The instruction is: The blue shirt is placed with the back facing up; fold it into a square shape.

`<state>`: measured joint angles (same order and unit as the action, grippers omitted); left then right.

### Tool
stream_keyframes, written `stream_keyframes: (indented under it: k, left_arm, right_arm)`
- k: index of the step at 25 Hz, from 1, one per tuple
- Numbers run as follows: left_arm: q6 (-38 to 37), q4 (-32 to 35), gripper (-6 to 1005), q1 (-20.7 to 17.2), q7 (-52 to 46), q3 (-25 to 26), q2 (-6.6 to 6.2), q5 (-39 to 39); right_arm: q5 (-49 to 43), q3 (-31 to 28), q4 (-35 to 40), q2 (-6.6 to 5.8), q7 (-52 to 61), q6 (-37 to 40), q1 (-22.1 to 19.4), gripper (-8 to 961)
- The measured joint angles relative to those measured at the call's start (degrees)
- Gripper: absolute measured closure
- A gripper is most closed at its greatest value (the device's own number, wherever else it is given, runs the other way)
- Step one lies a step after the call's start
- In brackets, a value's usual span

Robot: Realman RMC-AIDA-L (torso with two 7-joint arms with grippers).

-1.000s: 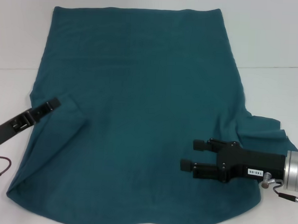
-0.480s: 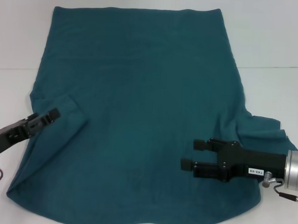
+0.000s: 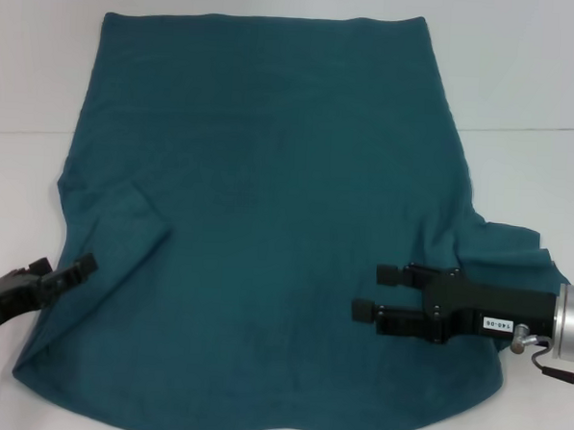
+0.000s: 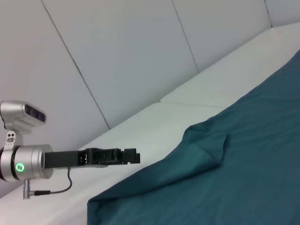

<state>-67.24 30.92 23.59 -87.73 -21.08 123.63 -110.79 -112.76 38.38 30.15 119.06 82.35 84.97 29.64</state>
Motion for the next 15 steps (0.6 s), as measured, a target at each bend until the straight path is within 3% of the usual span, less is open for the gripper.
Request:
stream_keyframes:
  k: [15]
  left_arm:
    - [0.21, 0.19, 93, 0.12, 0.04, -0.01, -0.12, -4.46]
  right_arm:
    - [-0.07, 0.11, 0.07, -0.09, 0.08, 0.88, 0.11, 54]
